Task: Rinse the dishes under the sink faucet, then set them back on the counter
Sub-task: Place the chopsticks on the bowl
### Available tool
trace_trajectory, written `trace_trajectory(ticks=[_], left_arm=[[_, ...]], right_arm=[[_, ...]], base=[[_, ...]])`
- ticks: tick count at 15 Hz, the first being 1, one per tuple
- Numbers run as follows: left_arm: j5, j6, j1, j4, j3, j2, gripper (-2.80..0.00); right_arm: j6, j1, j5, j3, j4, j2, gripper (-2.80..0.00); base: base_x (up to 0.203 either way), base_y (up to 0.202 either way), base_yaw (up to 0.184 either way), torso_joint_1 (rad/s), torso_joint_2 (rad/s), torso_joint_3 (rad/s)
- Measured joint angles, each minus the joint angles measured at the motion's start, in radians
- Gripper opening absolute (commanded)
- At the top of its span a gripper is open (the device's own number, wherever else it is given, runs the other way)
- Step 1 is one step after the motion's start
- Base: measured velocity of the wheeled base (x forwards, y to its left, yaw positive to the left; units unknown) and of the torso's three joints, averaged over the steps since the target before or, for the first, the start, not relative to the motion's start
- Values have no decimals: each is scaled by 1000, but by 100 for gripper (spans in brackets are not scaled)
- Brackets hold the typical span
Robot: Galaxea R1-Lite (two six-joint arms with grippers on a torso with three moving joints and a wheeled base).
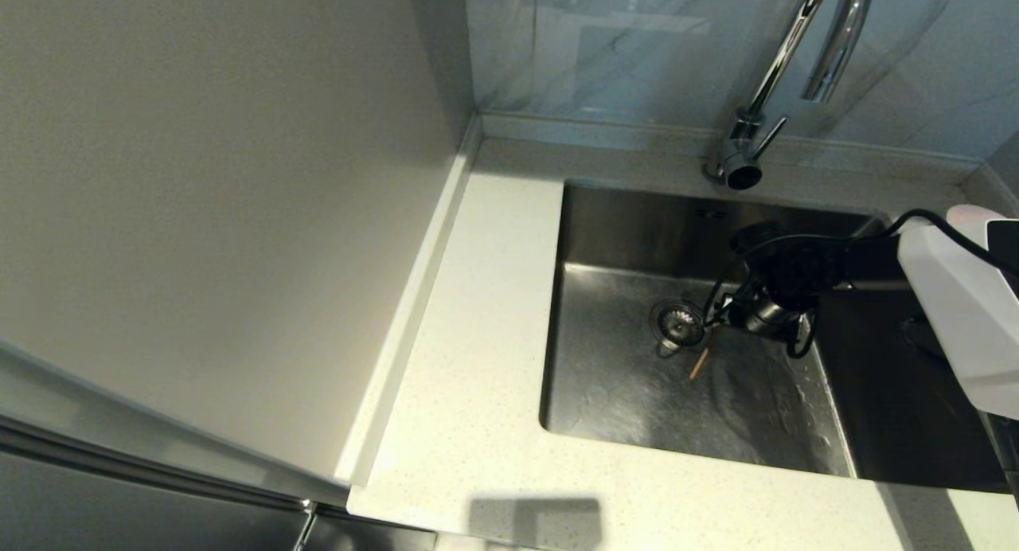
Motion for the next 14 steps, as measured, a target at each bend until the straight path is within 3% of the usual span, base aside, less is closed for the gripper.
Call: trace_trajectory(ticks=[14], left_arm=[[0, 0, 0, 0, 0, 0, -280]], right_arm=[[-66, 25, -56, -74, -95, 92, 0]], base=[[0, 0, 0, 0, 0, 0]])
